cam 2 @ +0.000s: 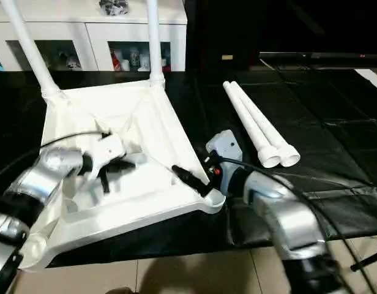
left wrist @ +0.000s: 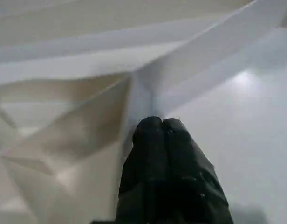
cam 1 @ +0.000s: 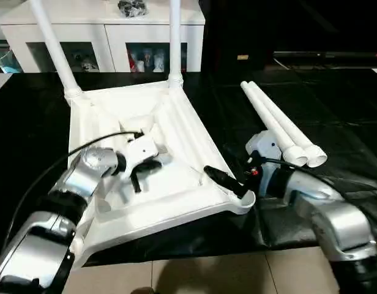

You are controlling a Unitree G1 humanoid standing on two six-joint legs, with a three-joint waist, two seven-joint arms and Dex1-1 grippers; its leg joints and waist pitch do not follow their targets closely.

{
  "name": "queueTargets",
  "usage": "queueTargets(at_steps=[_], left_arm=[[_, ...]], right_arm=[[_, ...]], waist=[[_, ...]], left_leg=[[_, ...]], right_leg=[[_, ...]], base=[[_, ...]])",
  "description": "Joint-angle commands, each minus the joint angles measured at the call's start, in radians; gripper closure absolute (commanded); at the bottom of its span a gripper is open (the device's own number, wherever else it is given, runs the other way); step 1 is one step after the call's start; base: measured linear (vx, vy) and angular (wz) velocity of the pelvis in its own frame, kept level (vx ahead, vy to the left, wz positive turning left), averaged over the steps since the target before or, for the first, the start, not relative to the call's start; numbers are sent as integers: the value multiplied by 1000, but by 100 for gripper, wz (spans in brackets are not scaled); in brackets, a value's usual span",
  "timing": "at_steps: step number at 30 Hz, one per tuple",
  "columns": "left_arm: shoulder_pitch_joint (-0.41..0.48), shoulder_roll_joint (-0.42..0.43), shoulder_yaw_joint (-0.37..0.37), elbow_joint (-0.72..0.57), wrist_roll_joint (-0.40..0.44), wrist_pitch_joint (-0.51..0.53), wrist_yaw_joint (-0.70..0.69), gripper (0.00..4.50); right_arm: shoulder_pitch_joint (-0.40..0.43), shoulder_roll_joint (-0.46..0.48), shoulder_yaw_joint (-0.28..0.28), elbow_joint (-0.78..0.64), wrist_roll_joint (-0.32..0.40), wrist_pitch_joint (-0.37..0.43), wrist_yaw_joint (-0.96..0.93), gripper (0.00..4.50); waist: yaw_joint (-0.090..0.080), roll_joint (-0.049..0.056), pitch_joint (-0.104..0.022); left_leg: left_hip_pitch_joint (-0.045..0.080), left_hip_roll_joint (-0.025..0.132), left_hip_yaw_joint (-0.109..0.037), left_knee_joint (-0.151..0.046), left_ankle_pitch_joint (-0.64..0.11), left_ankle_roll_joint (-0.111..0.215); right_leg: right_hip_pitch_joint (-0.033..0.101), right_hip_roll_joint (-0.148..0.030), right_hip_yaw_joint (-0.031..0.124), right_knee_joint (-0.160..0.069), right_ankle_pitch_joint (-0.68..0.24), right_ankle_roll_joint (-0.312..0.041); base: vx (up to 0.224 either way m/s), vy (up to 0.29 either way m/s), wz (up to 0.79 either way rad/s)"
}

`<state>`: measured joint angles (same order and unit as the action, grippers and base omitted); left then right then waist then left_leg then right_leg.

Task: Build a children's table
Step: Rotate table base

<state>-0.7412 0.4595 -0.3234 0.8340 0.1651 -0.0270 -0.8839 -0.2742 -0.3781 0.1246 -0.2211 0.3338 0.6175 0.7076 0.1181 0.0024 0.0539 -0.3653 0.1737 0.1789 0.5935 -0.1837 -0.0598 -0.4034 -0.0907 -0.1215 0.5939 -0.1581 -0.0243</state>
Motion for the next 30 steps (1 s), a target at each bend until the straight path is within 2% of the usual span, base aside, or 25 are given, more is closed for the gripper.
queueTargets(at_steps=[1,3,6,7,8,11,17,18,19,20,21,22,23,24,25,26,28,30], left_arm=[[-25,-2,-13,34,28,-14,49,445],[-56,-14,-4,86,43,-26,99,445],[-80,-16,-8,150,89,-63,135,445],[-79,-14,-11,158,95,-72,136,445],[-80,-14,-8,165,95,-72,149,445],[-92,-15,15,199,87,-91,235,445],[-96,2,19,215,75,-134,240,445],[-98,5,32,226,74,-147,245,445],[-96,3,71,219,38,-162,229,445],[-87,-6,145,184,-44,-165,193,445],[-77,-12,184,146,-97,-151,175,445],[-77,-12,184,146,-97,-151,175,445],[-57,-22,231,84,-161,-120,165,445],[-46,-26,250,54,-187,-103,164,445],[-23,-33,282,-6,-226,-68,179,445],[30,-49,332,-127,-287,-7,221,445],[88,-71,365,-243,-329,45,273,445],[154,-97,396,-370,-362,99,337,445]], right_arm=[[3,-13,-11,-39,26,49,16,0],[8,-26,-11,-73,41,105,22,0],[13,-36,-16,-110,68,168,9,0],[14,-36,-16,-113,71,173,6,0],[15,-35,-16,-113,70,173,4,0],[15,-35,-12,-118,75,168,-13,0],[4,-11,-31,-125,71,154,-34,0],[1,5,-45,-126,86,148,-39,0],[-1,13,-53,-127,91,142,-48,0],[-4,24,-64,-120,81,102,-64,0],[-3,34,-72,-111,73,70,-77,0],[-3,34,-72,-111,73,70,-77,0],[-2,52,-83,-98,46,15,-114,0],[-1,62,-89,-91,31,-7,-137,0],[1,77,-96,-84,-3,-31,-189,0],[12,93,-97,-79,-46,-64,-249,0],[29,110,-104,-86,-52,-52,-283,0],[50,150,-136,-94,-19,-17,-314,0]], waist=[[5,10,-68],[6,12,-68],[7,10,-68],[6,10,-68],[5,10,-69],[4,9,-70],[5,9,-70],[5,9,-70],[4,8,-70],[4,3,-70],[6,4,-70],[5,7,-70],[5,8,-69],[3,4,-69],[3,5,-68],[1,5,-67],[-2,6,-69],[-5,2,-65]], left_leg=[[11,62,-34,-82,-269,1],[12,61,-33,-80,-274,-1],[14,60,-35,-80,-277,-2],[10,59,-37,-81,-276,-3],[11,60,-37,-80,-277,-6],[11,60,-36,-78,-274,-7],[11,61,-36,-79,-269,-6],[12,62,-36,-79,-270,-7],[12,62,-36,-79,-275,-7],[12,61,-34,-78,-272,-8],[12,62,-34,-78,-272,-12],[12,64,-35,-79,-275,-19],[14,66,-35,-80,-284,-23],[14,70,-34,-81,-286,-30],[16,68,-33,-82,-287,-36],[14,70,-33,-83,-283,-40],[15,73,-32,-83,-271,-44],[10,64,-26,-79,-277,-20]], right_leg=[[55,-83,69,-81,-313,-102],[55,-83,68,-83,-318,-106],[56,-83,66,-87,-341,-88],[58,-84,65,-88,-352,-80],[56,-85,65,-88,-354,-79],[54,-84,65,-86,-338,-91],[53,-86,65,-83,-321,-99],[52,-86,65,-83,-321,-101],[52,-86,66,-83,-320,-103],[53,-89,65,-83,-322,-108],[52,-93,66,-81,-326,-114],[50,-93,66,-79,-320,-129],[47,-91,66,-76,-310,-134],[46,-93,68,-72,-301,-141],[44,-92,68,-71,-299,-150],[46,-91,69,-66,-287,-158],[48,-89,70,-58,-257,-170],[48,-87,69,-70,-285,-162]], base=[[0,0,0],[0,0,0],[0,0,0],[0,0,0],[0,0,0],[0,0,0],[0,0,0],[0,0,0],[0,0,0],[0,0,0],[0,0,0],[0,0,0],[0,0,0],[0,0,0],[0,0,0],[0,0,0],[0,0,0],[0,0,0]])
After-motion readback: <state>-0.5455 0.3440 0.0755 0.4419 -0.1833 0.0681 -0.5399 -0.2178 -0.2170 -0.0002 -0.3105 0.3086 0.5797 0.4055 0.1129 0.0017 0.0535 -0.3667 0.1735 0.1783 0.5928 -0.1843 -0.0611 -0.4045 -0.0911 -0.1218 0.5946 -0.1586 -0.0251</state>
